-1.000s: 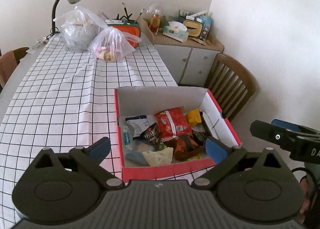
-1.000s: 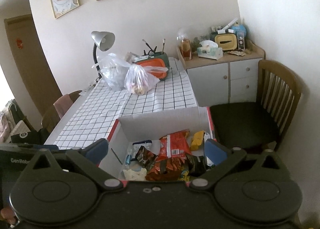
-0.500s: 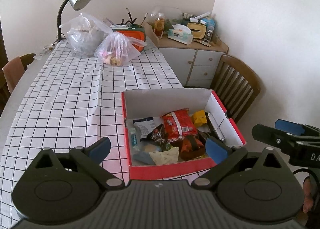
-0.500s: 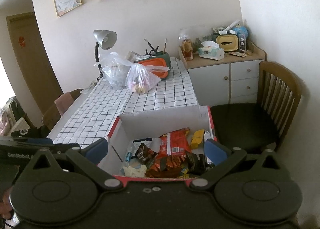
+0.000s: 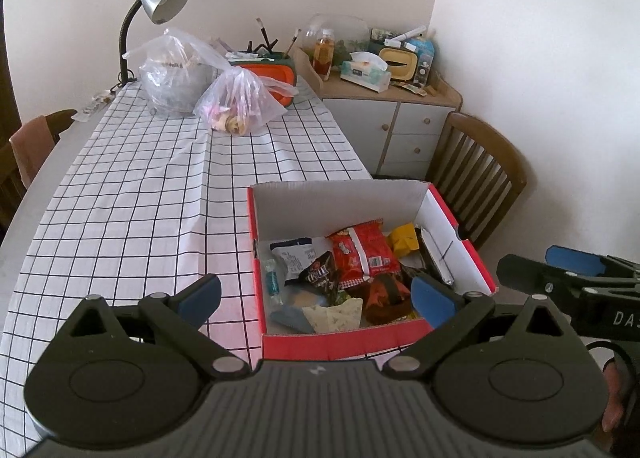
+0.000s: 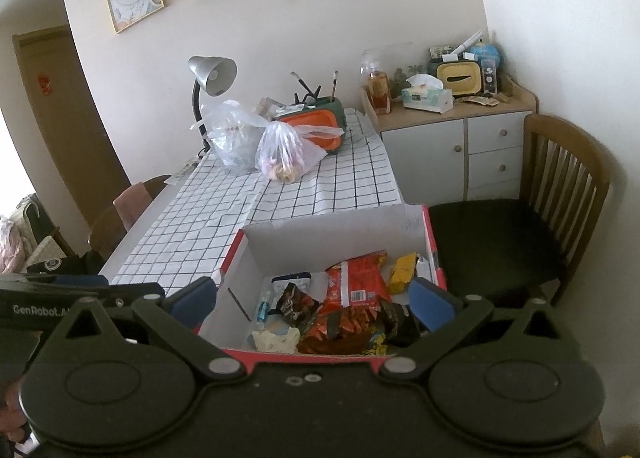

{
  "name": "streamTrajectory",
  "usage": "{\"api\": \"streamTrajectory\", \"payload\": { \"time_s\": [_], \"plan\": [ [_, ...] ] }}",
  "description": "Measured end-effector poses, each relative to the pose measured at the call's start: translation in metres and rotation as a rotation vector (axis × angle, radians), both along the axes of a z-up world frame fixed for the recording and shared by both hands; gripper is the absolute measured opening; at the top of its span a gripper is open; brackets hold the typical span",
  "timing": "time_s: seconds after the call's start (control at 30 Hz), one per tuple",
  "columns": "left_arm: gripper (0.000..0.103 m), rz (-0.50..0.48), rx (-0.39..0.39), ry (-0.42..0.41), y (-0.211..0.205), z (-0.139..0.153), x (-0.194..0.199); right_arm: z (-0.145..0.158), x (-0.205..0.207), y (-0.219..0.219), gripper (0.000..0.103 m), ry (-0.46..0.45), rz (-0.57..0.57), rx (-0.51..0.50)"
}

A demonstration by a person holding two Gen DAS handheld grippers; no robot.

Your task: Organize snacks

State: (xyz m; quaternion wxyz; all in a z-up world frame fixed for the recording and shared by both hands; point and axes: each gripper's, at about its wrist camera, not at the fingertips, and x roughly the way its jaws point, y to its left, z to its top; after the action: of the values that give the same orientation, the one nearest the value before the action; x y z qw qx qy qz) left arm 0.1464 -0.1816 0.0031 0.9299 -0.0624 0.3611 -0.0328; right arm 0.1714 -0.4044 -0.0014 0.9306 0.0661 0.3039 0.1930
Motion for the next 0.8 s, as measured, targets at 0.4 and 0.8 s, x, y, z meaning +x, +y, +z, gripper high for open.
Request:
{"api": "streamTrajectory", "payload": {
  "time_s": [0.4,0.8],
  "plan": [
    [0.102,0.012,-0.001,-0.007,-0.0021,0.0033,0.0024,-0.0004,0.0017,-0.0012,0.103,-0.002,0.006,0.001],
    [0.102,0.022,-0.005,0.003,-0.0058,-0.0004,0.0049,-0.0057,0.0069,0.0003,0.103,0.020,0.006,0.001]
  ]
}}
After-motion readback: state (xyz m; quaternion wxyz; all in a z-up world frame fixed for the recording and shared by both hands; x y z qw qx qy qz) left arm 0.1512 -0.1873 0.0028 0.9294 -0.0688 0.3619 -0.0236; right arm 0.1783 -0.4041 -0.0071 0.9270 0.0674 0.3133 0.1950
